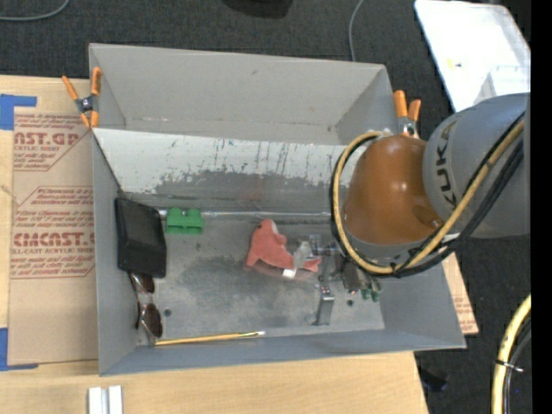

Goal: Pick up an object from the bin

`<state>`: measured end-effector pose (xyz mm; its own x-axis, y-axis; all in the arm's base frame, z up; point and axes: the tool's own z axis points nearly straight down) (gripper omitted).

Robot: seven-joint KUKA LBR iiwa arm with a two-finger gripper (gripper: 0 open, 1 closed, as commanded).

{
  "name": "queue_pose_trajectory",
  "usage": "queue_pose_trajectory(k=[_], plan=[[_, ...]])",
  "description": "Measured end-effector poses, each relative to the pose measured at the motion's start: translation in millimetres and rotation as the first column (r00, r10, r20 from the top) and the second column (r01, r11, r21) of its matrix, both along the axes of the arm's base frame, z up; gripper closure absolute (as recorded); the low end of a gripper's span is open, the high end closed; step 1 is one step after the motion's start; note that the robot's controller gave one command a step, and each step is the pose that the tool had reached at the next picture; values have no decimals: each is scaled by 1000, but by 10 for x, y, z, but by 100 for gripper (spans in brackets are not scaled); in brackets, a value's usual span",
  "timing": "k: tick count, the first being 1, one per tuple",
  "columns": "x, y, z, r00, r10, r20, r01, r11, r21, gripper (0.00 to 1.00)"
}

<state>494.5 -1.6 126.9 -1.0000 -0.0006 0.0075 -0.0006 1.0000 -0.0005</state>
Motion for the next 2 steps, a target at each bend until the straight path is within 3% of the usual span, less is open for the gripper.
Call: queue_pose_trajectory(k=[1, 2], plan=[[17, 0, 44, 1000, 0, 7, 0, 1000, 0, 0], [391, 70, -401, 971, -239, 11, 239, 971, 2, 0]])
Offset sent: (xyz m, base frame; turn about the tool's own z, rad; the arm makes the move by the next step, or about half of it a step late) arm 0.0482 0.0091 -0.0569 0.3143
